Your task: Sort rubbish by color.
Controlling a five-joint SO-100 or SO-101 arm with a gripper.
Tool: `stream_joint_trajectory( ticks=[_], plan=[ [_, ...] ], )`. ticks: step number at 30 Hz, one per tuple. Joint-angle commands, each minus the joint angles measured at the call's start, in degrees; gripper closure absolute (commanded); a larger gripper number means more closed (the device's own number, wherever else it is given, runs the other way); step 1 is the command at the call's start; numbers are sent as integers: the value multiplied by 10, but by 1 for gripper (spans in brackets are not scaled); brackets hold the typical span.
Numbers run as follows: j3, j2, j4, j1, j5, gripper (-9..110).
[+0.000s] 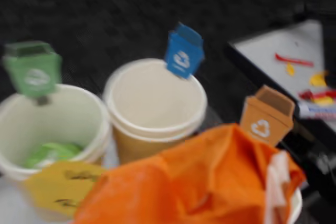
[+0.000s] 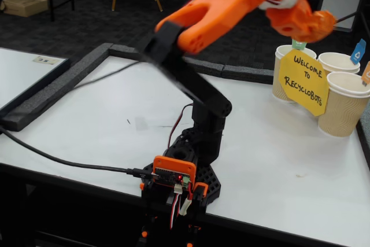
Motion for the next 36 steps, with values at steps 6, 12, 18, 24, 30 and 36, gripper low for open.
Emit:
stream_joint_trajectory(
  ticks=[6,12,18,24,30,36],
  plan=[
    [-172,-185,-56,77,9,101],
    [-221,-245,-66,91,9,101],
    [-230,-256,-73,95,9,101],
    [-227,-258,-75,96,4,100],
    [-223,-258,-76,99,3,97],
    [-216,-257,-76,104,3,93]
  ],
)
